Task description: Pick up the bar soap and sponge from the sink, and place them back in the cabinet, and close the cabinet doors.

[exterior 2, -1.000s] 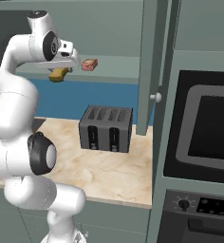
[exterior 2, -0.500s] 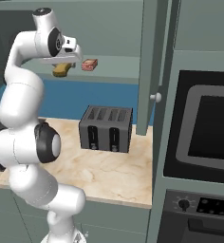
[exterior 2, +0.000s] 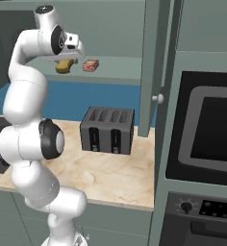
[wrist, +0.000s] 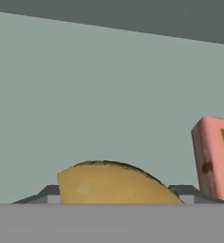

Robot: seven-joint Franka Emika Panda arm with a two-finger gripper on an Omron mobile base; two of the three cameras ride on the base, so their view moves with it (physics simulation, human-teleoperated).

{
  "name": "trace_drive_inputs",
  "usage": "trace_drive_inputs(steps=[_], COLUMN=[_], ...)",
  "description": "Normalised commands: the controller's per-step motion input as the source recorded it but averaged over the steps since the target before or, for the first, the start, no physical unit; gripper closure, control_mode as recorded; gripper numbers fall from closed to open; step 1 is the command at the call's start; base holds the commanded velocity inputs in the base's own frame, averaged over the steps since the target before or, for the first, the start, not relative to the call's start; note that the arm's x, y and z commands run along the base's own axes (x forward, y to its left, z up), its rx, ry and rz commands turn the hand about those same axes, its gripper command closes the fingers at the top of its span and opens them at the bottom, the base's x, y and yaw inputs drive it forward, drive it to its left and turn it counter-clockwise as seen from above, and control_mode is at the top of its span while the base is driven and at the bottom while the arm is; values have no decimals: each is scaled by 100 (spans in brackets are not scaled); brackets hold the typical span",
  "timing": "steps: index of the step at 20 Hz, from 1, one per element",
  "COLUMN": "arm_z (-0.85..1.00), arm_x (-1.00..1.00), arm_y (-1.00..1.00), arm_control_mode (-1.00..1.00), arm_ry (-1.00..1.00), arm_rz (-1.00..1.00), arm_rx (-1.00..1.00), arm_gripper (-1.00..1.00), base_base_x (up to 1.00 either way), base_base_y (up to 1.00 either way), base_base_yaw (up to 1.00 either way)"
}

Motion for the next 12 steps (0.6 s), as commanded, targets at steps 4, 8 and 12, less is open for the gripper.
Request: trace_drive_inputs(steps=[4, 8, 12], arm_z=[-4, -5, -9], arm_x=[5, 1, 14], arm_y=[0, 0, 0], arm_control_mode=[-100, -100, -100], arm_ry=[-14, -14, -9], arm_rz=[0, 0, 0], arm_rx=[0, 0, 0], arm_gripper=[100, 100, 100], base_base_x=[0, 0, 0], base_base_y=[0, 0, 0], base_base_yaw=[0, 0, 0])
